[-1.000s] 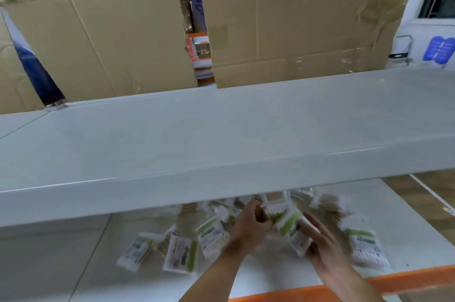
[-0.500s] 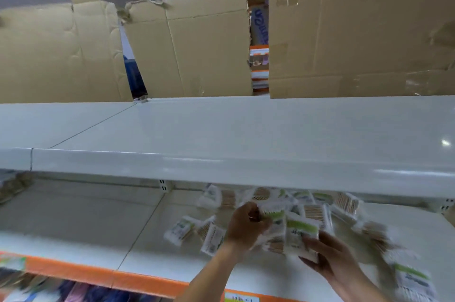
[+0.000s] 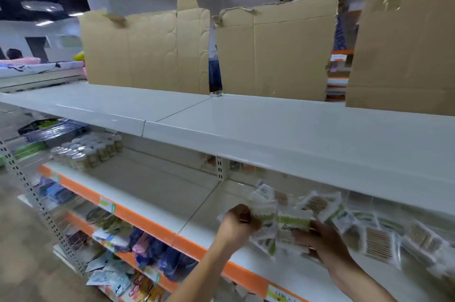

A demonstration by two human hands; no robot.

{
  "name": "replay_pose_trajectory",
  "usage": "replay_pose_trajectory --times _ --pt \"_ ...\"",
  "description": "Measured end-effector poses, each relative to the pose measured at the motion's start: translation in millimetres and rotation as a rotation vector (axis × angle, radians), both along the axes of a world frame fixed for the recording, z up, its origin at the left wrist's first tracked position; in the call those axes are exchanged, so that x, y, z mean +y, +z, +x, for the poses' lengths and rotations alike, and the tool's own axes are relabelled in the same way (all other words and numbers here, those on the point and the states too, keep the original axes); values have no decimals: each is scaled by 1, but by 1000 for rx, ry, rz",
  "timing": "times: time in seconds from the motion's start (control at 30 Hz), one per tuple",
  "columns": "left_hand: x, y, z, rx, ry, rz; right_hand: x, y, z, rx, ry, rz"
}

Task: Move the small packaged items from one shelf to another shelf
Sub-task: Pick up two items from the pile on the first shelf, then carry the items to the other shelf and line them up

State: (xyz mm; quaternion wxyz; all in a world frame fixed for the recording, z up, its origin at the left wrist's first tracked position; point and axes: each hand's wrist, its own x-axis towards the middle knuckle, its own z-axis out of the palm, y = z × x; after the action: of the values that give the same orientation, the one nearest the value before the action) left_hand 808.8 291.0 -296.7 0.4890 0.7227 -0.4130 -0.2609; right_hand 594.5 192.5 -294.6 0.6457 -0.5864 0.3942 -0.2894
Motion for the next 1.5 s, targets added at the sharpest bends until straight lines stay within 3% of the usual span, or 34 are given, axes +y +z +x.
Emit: replay_pose_trajectory --times 0.33,1.03,1.5 --pt "56 9 78 7 186 18 28 7 103 38 151 -116" --pt "185 26 273 14 451 -55 118 7 342 -44 309 -89" --pt "228 8 381 163 528 -57 141 -1 466 -34 383 -117"
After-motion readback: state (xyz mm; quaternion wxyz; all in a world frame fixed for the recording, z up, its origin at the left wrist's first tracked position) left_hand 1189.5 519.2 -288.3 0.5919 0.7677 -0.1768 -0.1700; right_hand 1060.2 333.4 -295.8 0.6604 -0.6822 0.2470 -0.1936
